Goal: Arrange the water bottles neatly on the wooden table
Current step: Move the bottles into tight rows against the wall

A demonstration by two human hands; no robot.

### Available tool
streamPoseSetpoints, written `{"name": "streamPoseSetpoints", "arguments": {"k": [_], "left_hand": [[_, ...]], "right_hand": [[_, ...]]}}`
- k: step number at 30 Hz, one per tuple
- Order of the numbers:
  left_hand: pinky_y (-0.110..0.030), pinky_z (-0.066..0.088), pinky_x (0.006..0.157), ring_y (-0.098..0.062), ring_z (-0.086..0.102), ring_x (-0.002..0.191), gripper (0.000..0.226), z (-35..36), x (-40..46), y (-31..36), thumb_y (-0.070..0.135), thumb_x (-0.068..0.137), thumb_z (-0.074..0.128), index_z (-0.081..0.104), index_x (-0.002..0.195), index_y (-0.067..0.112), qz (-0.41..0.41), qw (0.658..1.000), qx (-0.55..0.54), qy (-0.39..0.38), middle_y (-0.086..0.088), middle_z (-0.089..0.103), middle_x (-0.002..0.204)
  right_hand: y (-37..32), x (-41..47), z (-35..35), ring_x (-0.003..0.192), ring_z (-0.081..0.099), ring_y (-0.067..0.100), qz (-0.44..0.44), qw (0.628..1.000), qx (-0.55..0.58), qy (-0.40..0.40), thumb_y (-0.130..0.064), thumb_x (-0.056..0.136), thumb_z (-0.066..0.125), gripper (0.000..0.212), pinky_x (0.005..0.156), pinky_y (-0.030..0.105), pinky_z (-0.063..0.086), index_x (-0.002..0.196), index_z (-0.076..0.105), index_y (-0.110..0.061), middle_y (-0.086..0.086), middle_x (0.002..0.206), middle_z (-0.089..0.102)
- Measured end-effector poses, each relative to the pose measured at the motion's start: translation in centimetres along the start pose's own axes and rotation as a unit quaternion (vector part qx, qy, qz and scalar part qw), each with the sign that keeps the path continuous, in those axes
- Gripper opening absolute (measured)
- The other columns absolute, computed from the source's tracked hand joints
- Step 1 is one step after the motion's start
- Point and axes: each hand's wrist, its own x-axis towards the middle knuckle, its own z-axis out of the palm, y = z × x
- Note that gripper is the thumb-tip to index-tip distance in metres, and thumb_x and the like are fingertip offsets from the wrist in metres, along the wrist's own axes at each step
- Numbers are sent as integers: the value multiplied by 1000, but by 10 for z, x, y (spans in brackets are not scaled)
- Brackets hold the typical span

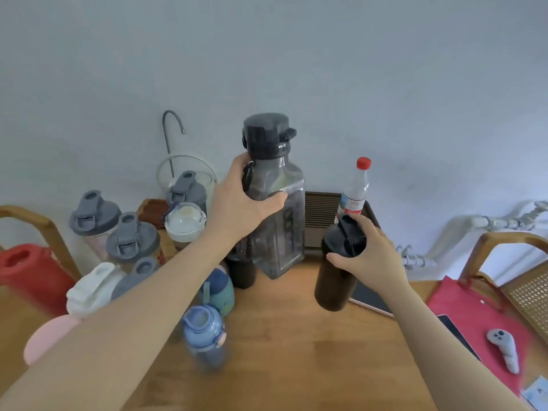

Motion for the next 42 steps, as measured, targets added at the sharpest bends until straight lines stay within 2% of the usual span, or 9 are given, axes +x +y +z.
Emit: {"name": "streamPoseSetpoints", "arguments": {"k": [4, 8, 10, 13, 18, 21, 24, 32, 42], "left_hand": [[5, 39, 68, 6, 54, 91, 69, -42, 19, 13, 25, 71, 76, 39, 129, 29, 24, 998, -14, 55, 19, 54, 104], [-12, 44, 79, -4, 57, 97, 68, -94, 32, 10, 24, 71, 75, 41, 129, 28, 45, 993, -12, 112, 13, 58, 108], [-10, 44, 77, 0, 57, 93, 67, -123, 38, 3, 22, 72, 75, 41, 129, 27, 50, 990, -8, 131, 15, 57, 106], [-8, 45, 74, 4, 57, 90, 66, -168, 52, -12, 22, 72, 74, 42, 129, 27, 53, 987, -7, 149, 17, 57, 103], [-6, 45, 73, 1, 57, 87, 65, -238, 87, -47, 24, 71, 74, 42, 128, 26, 55, 988, 2, 147, 12, 59, 104], [1, 43, 62, 6, 56, 81, 64, -273, 112, -75, 26, 70, 74, 43, 126, 24, 42, 989, -5, 145, 19, 56, 94], [-3, 43, 67, 1, 57, 85, 63, -299, 140, -110, 27, 70, 75, 45, 125, 22, 32, 990, -18, 139, 17, 57, 96], [-25, 47, 83, -14, 59, 97, 64, -313, 212, -215, 23, 69, 78, 45, 123, 18, -2, 999, -32, -16, 2, 60, 112], [-36, 50, 91, -17, 59, 101, 62, -279, 216, -336, 5, 70, 77, 41, 116, 25, -92, 964, -97, -228, 8, 57, 103]], "right_hand": [[-69, 14, -27, 96, 51, 11, -115, 990, 64, 53, -36, 61, 78, 78, 72, 12, 39, 130, 42, -39, -9, 119, 57], [-143, 22, -34, 92, 58, 12, -176, 973, 137, 56, -40, 59, 76, 77, 77, 26, 45, 127, 41, -43, -16, 115, 57], [-175, 26, -27, 102, 56, 9, -204, 965, 154, 56, -31, 64, 78, 72, 82, 18, 43, 126, 42, -39, -21, 114, 56], [-220, 32, -7, 95, 56, 2, -207, 957, 197, 47, -24, 67, 78, 65, 76, 13, 43, 120, 43, -40, -29, 102, 53], [-290, 48, 43, 93, 59, 4, -212, 950, 224, 51, -22, 67, 79, 62, 76, 21, 48, 117, 43, -33, -22, 96, 56], [-326, 62, 80, 89, 59, 7, -207, 954, 210, 44, -24, 68, 79, 63, 76, 22, 48, 119, 42, -31, -21, 94, 54], [-351, 78, 119, 95, 59, 20, -196, 960, 191, 53, -29, 66, 79, 66, 80, 30, 49, 119, 40, -30, -11, 102, 57], [-385, 112, 189, 98, 60, 24, -153, 975, 141, 81, -24, 65, 80, 68, 82, 42, 53, 108, 29, -35, -4, 112, 56], [-376, 136, 242, 105, 58, 20, -90, 994, 49, 24, -36, 60, 79, 81, 88, 44, 52, 125, 31, -30, -5, 117, 53]]}}
